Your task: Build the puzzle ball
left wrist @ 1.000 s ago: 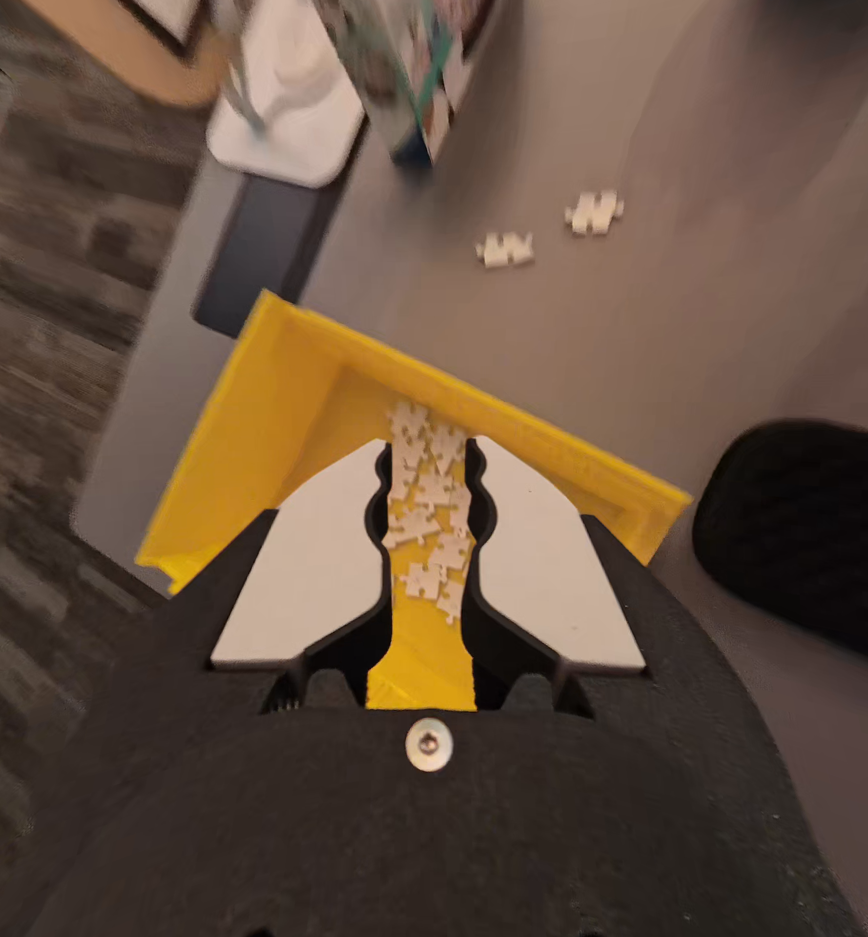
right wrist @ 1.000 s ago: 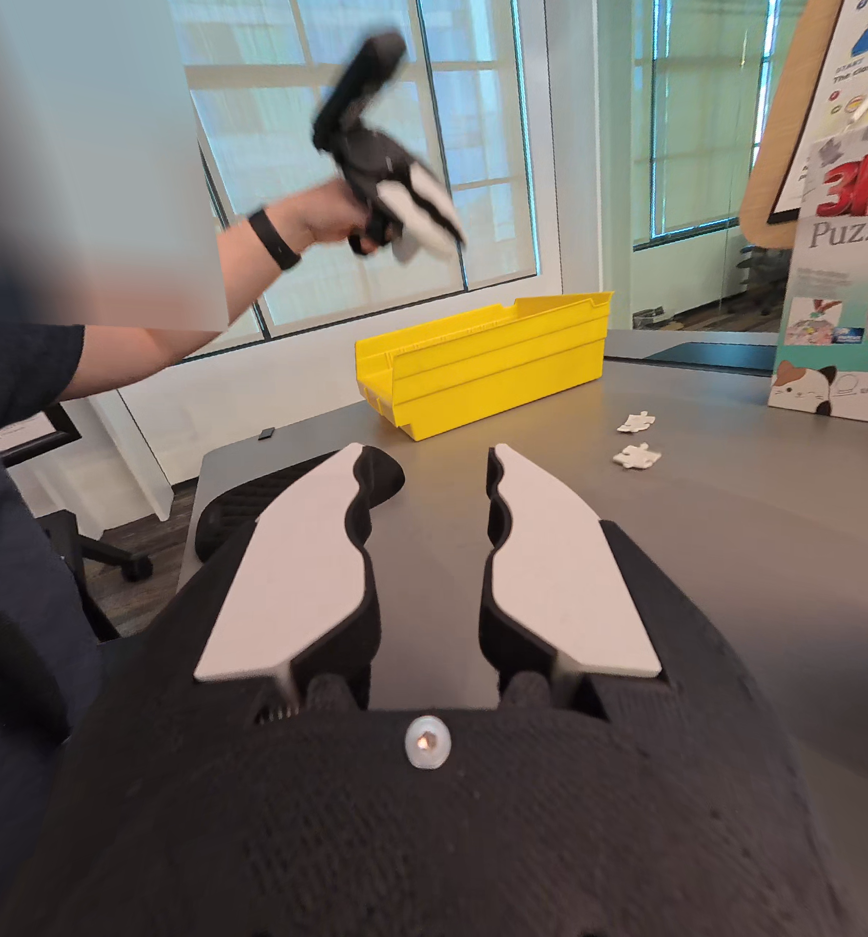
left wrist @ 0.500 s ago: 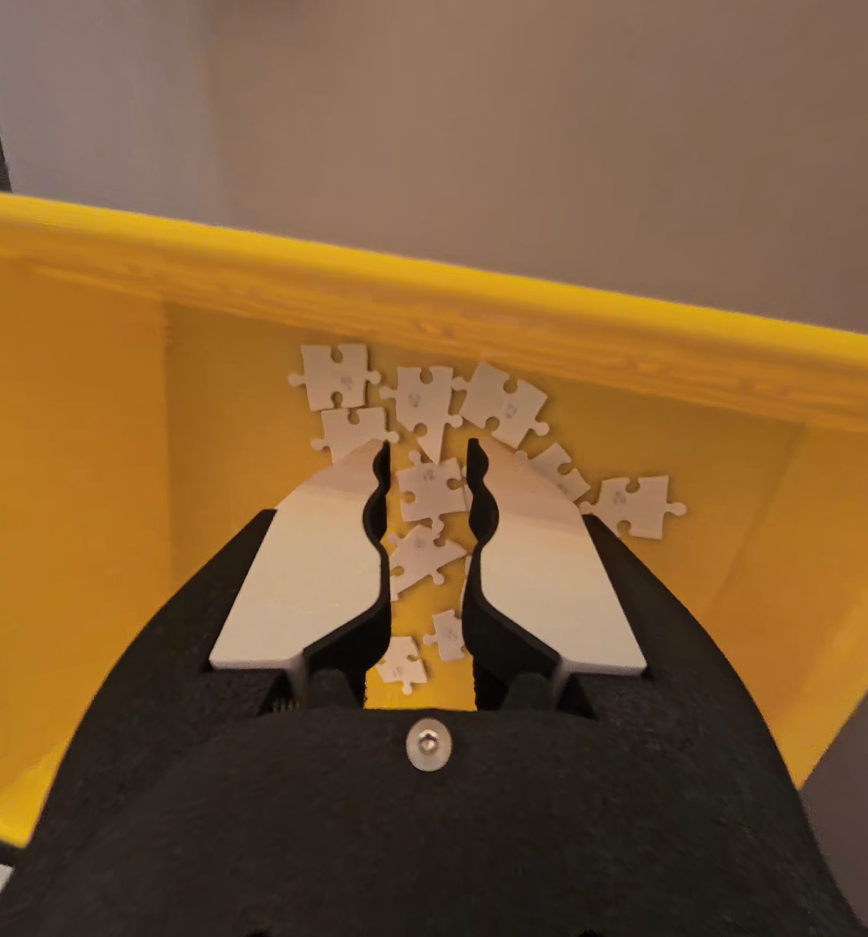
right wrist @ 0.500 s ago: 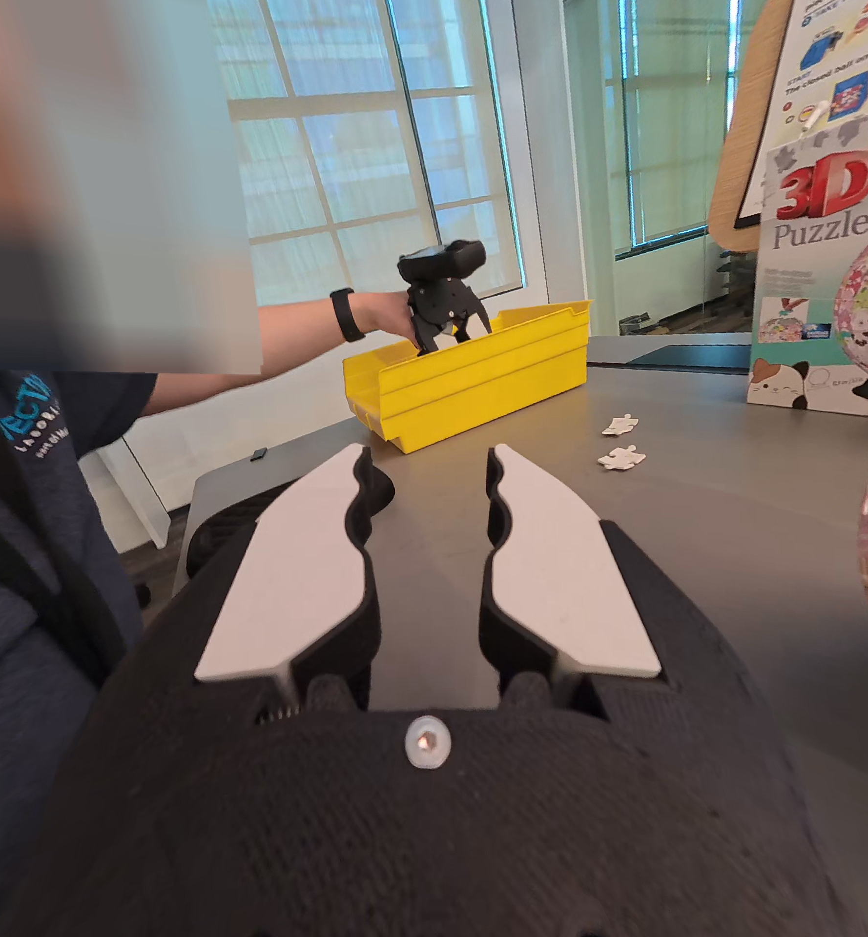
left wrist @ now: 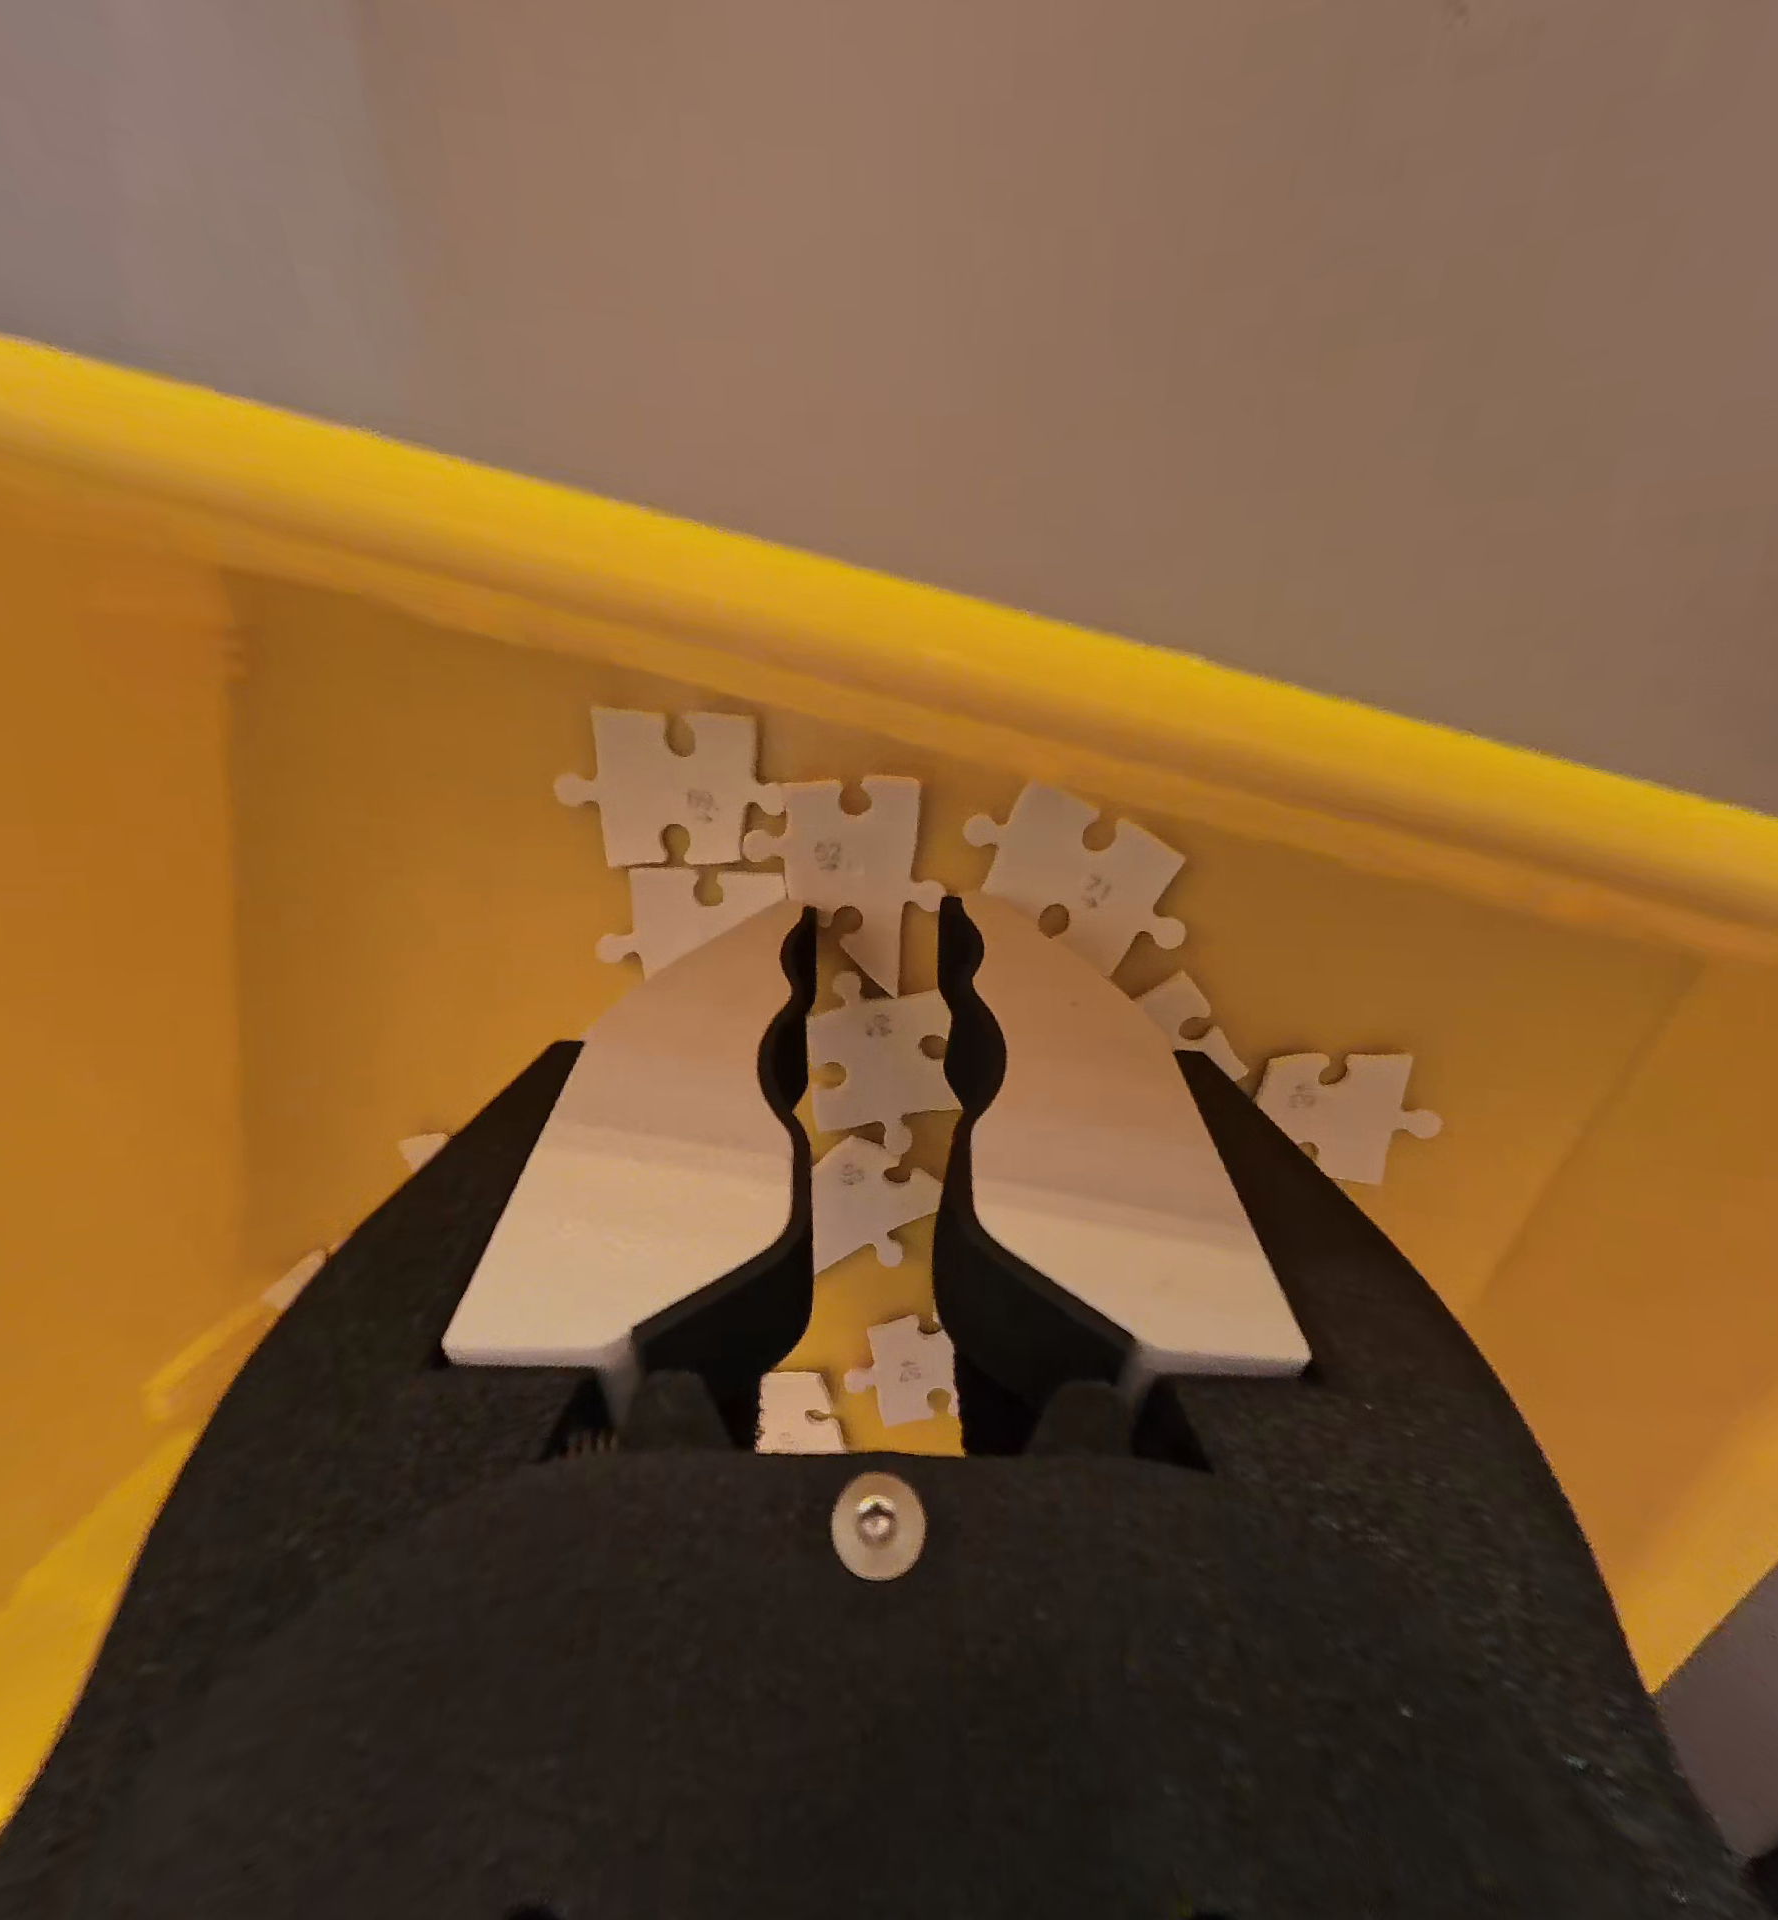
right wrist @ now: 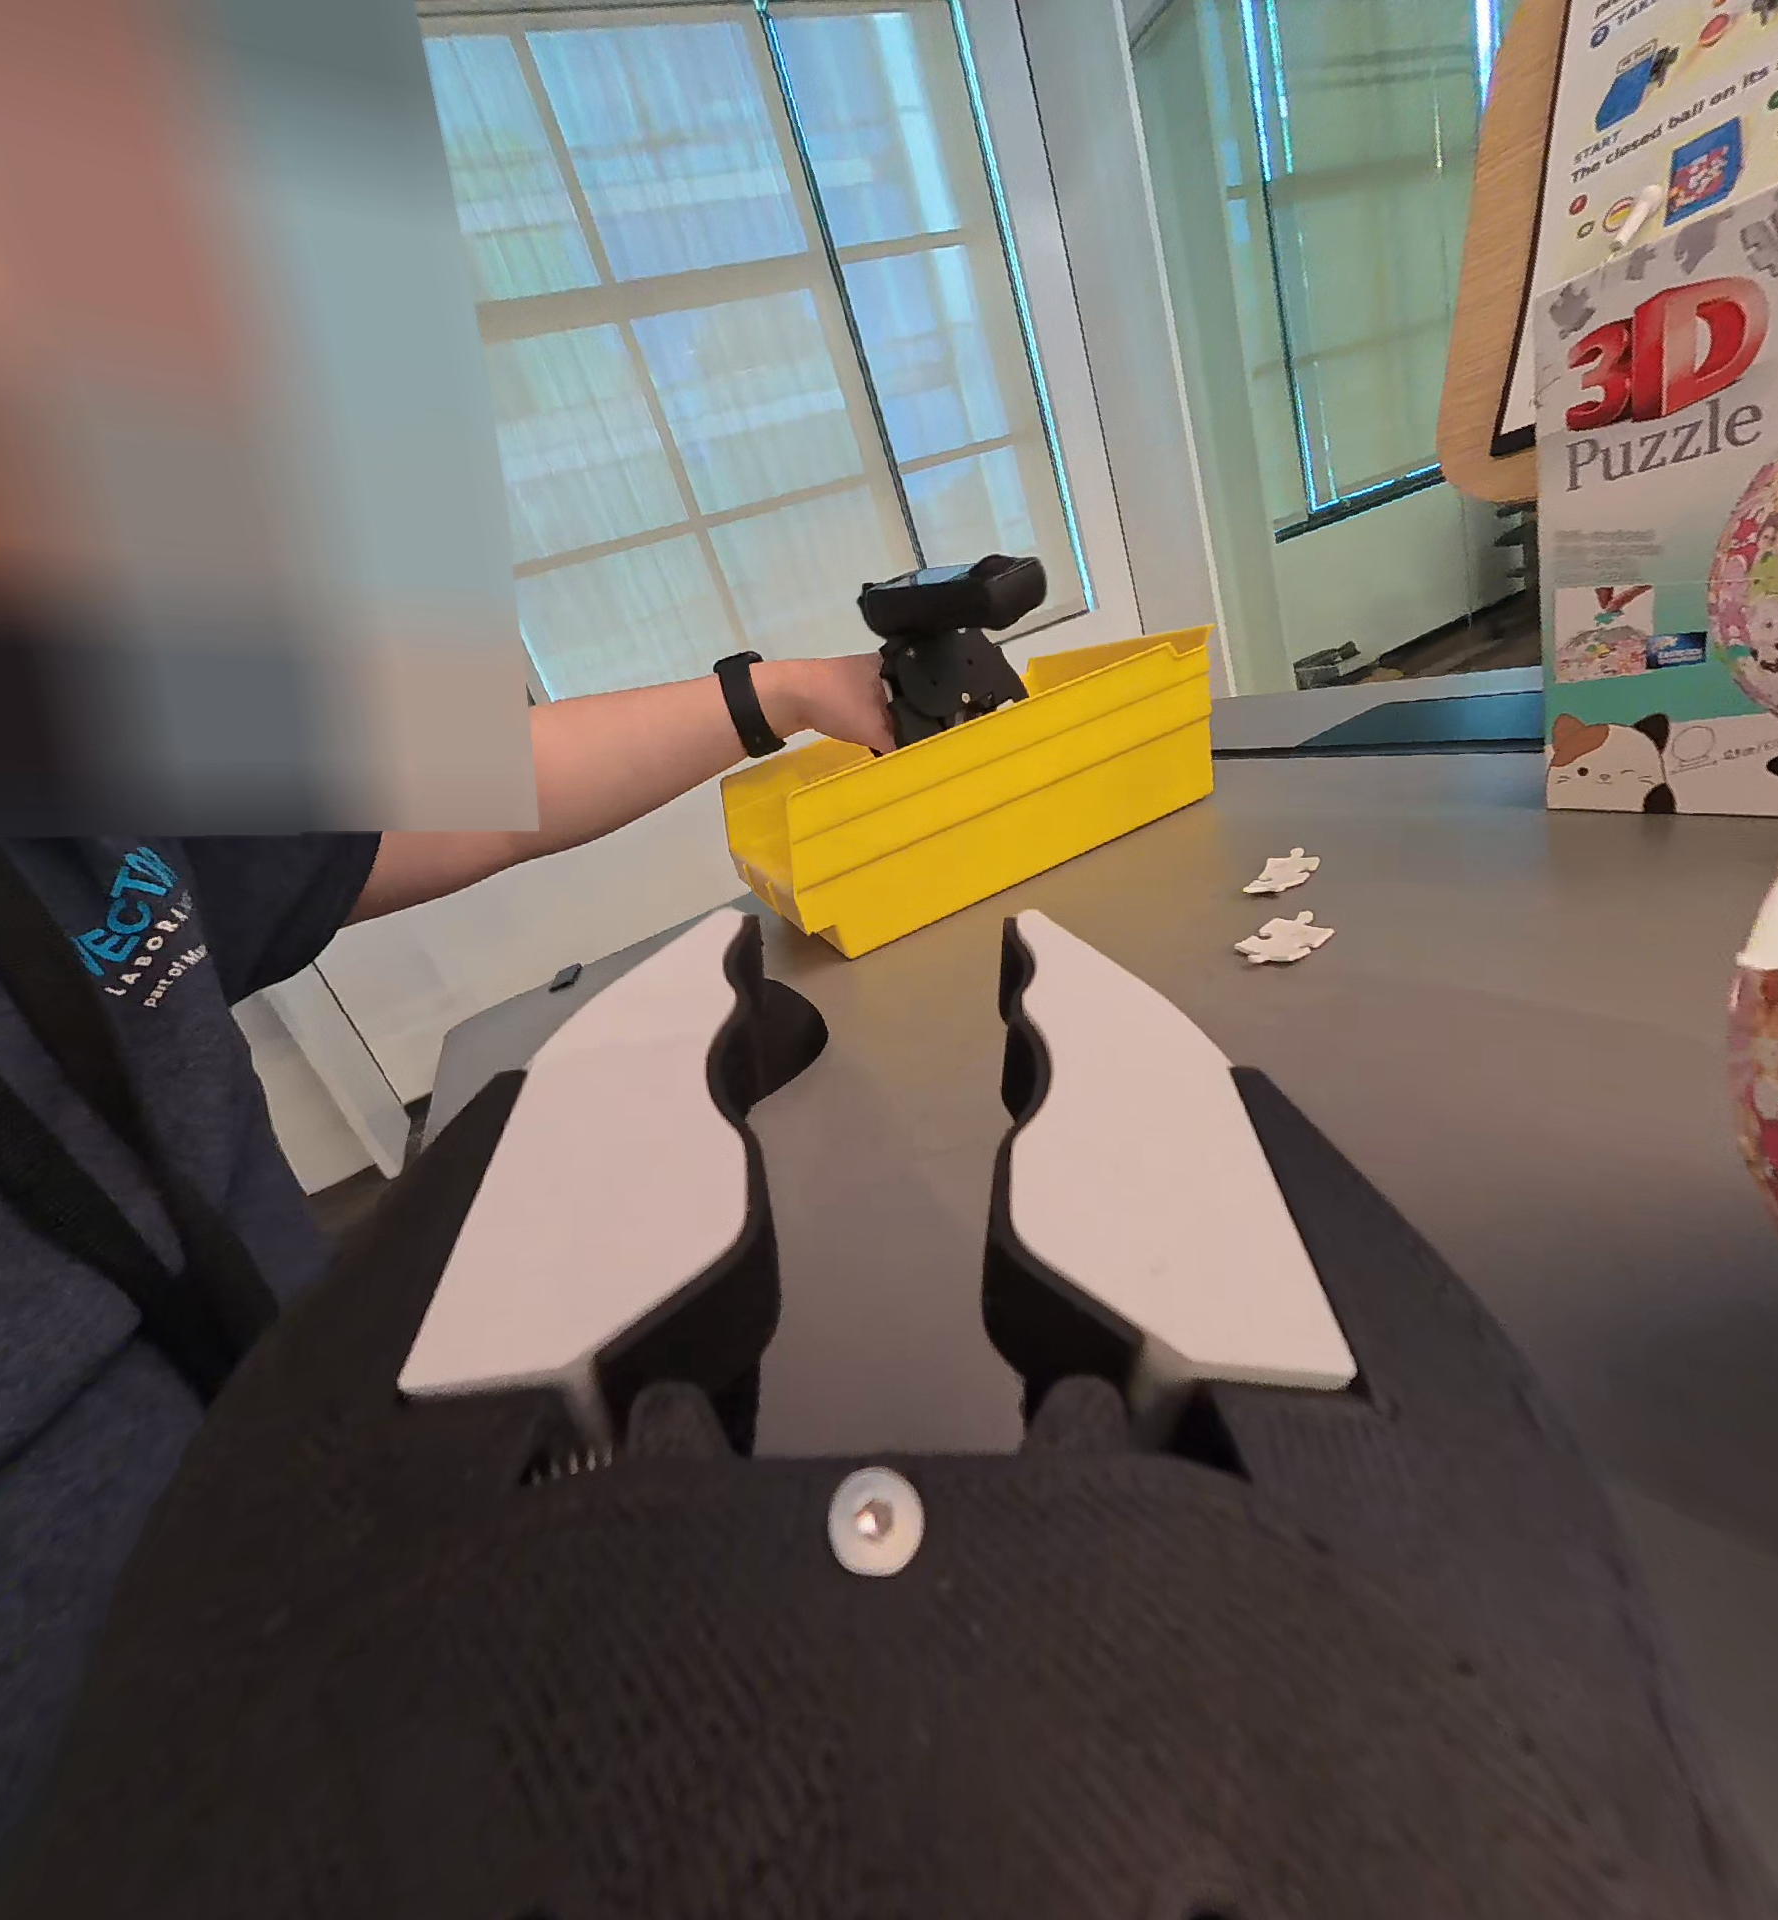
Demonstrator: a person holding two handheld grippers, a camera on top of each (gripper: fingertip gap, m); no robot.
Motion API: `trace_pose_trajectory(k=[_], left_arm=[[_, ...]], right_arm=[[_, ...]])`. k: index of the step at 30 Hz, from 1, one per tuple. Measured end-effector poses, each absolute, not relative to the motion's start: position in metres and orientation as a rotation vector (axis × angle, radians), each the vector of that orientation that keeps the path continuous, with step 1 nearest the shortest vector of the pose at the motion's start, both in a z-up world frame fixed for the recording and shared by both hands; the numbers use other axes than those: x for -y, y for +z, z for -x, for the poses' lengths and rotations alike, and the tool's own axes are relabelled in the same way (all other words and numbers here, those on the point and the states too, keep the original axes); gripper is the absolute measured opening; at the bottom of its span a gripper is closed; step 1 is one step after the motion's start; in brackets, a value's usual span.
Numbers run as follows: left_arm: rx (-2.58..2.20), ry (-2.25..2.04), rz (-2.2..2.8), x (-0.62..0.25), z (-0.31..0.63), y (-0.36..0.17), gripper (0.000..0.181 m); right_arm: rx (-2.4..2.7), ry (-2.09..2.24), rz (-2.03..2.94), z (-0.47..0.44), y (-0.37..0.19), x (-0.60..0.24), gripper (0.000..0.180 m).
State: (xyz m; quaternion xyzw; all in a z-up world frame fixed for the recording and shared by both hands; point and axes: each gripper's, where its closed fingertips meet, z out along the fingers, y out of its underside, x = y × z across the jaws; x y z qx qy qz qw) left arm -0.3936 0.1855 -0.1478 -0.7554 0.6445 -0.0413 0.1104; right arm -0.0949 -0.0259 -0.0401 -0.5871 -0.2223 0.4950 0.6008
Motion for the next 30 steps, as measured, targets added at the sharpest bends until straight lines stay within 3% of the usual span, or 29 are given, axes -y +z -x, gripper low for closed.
trace_pose_trajectory(k=[1,2,10,11,13,16,20,24,30], left_arm=[[-1.891,-0.133,2.232,-0.185,0.394,-0.148,0.021],[-1.898,-0.144,2.245,-0.184,0.394,-0.148,0.001],[-1.79,-0.144,2.181,-0.199,0.394,-0.129,0.0],[-1.757,-0.171,2.166,-0.204,0.393,-0.122,0.002],[-1.699,-0.208,2.191,-0.213,0.394,-0.115,0.026],[-1.681,-0.344,2.252,-0.211,0.386,-0.121,0.033],[-1.785,-0.212,2.266,-0.211,0.391,-0.141,0.04],[-1.773,-0.201,2.306,-0.211,0.39,-0.149,0.043],[-1.765,-0.205,2.31,-0.209,0.39,-0.148,0.029]], right_arm=[[0.513,1.15,1.359,0.095,-0.04,0.026,0.044],[0.514,1.151,1.357,0.095,-0.04,0.026,0.044],[0.517,1.169,1.354,0.095,-0.039,0.027,0.044],[0.516,1.172,1.354,0.095,-0.039,0.026,0.044],[0.513,1.174,1.356,0.095,-0.04,0.026,0.044],[0.508,1.174,1.357,0.094,-0.04,0.025,0.045],[0.5,1.181,1.358,0.094,-0.04,0.025,0.045],[0.493,1.192,1.359,0.093,-0.04,0.024,0.045],[0.487,1.205,1.355,0.092,-0.039,0.024,0.045]])
